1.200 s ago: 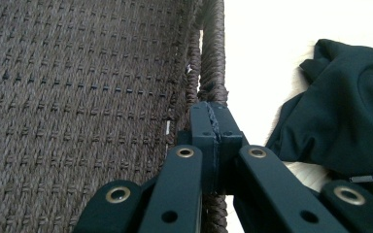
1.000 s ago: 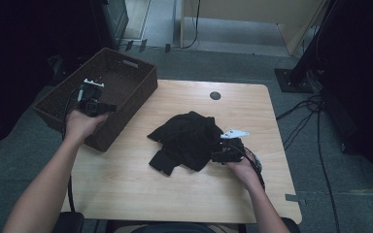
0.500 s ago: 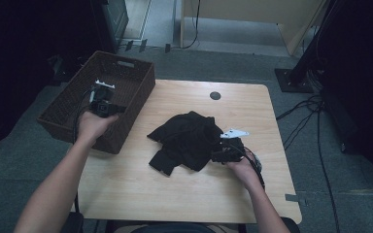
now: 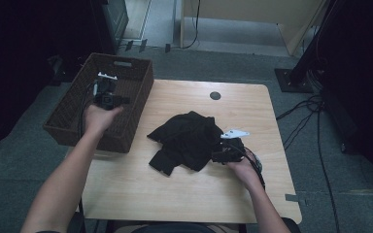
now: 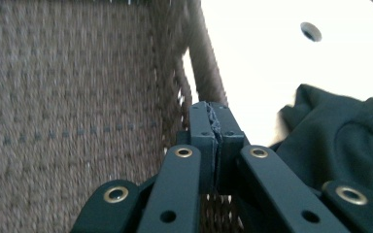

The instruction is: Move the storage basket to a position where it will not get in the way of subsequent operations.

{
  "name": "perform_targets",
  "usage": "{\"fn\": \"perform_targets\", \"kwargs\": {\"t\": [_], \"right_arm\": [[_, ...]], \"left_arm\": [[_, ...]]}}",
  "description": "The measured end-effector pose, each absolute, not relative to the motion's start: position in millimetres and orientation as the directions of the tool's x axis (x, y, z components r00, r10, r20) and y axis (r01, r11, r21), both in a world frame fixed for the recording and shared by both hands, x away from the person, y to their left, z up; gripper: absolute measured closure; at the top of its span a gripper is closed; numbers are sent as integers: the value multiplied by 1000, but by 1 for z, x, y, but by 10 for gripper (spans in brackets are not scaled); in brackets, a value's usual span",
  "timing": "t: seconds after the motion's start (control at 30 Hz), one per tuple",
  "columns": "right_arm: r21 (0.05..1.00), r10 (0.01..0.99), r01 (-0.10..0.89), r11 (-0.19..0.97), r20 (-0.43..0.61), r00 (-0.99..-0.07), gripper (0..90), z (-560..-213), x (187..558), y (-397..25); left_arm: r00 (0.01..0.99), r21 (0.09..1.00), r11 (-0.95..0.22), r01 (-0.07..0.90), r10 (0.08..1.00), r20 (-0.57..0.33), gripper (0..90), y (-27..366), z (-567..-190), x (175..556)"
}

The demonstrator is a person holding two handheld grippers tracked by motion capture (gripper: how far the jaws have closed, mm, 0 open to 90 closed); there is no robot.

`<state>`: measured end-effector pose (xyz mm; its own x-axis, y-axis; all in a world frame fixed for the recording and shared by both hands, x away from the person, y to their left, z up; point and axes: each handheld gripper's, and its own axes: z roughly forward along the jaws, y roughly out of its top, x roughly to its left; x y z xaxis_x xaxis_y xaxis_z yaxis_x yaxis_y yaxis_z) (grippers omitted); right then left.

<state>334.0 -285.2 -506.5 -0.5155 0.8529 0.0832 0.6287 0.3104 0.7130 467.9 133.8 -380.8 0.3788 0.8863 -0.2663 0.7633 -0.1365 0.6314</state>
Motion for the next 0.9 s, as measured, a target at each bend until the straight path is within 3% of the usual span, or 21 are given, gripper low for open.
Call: {"fn": "perform_targets", "kwargs": {"t": [0.3, 0.47, 0.9], "right_arm": [[712, 853, 631, 309, 85, -515, 135, -506, 334, -285], [712, 852, 628, 313, 83, -518, 136, -506, 334, -285], [710, 850, 628, 318, 79, -520, 135, -508, 332, -286]], "left_arm": [[416, 616, -182, 767, 871, -261, 900, 107, -377, 487], [422, 582, -245, 775, 887, -188, 900, 85, -390, 497], [344, 596, -149, 789, 911, -228, 900, 107, -395, 509]]}}
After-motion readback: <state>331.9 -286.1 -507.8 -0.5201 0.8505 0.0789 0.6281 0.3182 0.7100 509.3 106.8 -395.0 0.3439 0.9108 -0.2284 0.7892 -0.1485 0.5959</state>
